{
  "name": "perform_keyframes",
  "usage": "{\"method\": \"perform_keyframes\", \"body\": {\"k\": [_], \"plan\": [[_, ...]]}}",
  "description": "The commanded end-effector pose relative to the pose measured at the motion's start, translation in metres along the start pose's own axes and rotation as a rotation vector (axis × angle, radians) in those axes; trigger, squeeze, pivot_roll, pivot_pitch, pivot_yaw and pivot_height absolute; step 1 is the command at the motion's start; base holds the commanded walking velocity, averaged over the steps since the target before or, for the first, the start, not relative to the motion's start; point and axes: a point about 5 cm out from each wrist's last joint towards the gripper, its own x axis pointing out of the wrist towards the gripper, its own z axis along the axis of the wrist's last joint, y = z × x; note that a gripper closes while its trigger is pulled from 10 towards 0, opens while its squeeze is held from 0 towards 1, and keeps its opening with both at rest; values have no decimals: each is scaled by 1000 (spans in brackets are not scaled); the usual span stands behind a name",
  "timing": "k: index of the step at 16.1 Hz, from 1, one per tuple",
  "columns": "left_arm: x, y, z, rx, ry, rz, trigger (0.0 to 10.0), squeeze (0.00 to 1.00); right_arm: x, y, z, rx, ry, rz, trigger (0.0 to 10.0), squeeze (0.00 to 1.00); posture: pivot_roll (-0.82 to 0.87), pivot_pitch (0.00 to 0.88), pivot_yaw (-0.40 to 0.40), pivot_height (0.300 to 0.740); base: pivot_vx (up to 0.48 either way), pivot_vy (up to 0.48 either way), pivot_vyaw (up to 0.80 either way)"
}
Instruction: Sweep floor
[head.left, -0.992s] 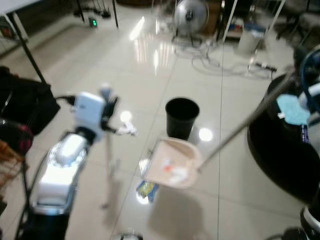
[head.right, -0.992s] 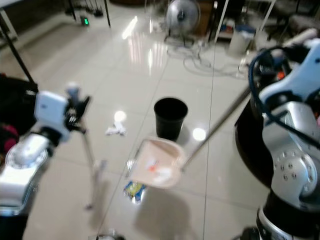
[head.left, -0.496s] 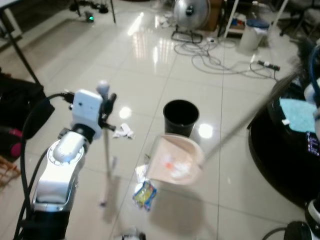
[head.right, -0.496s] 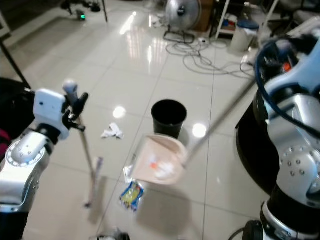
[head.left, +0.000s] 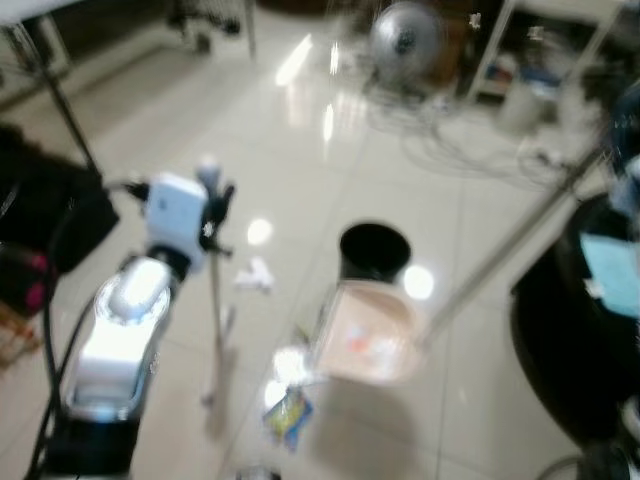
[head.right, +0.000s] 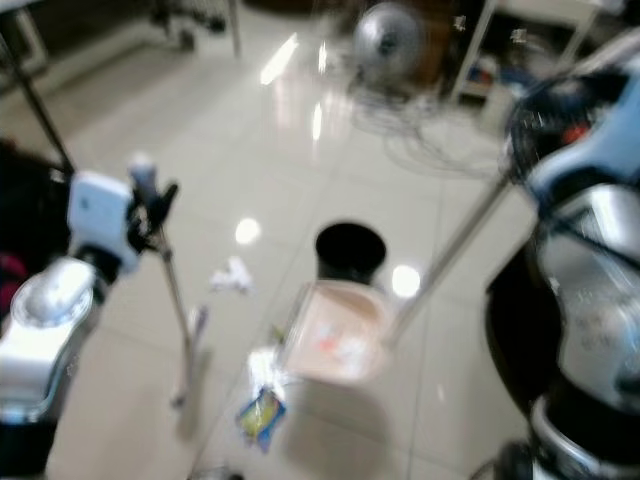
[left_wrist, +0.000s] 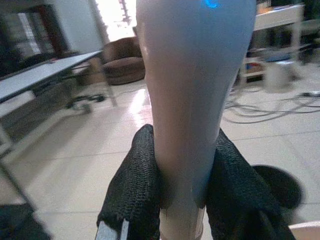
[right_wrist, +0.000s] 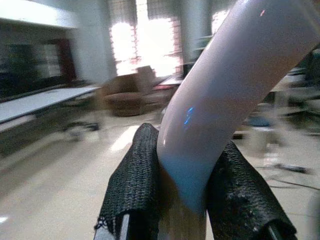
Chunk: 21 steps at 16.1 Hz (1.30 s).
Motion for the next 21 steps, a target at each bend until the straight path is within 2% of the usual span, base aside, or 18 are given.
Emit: {"method": "perform_keyframes", "body": {"k": [1, 9, 18, 21], "plan": [[0, 0, 8, 31, -36, -5, 10000, 0, -2, -13, 10, 39, -63, -67, 10000, 0, 11, 56, -20, 740, 401, 0, 0], [7, -3, 11, 43, -48, -42, 10000, 0, -5, -33, 20, 82, -131, -160, 10000, 0, 4, 63, 5, 740, 399, 0, 0], [10, -4, 11, 40, -48, -54, 10000, 0, -8, -63, 35, 36, -185, -256, 10000, 0, -2, 71, 9, 740, 400, 0, 0], [10, -5, 10, 36, -50, -53, 10000, 0, -8, -65, 36, 25, -189, -260, 10000, 0, -3, 71, 7, 740, 400, 0, 0]]}}
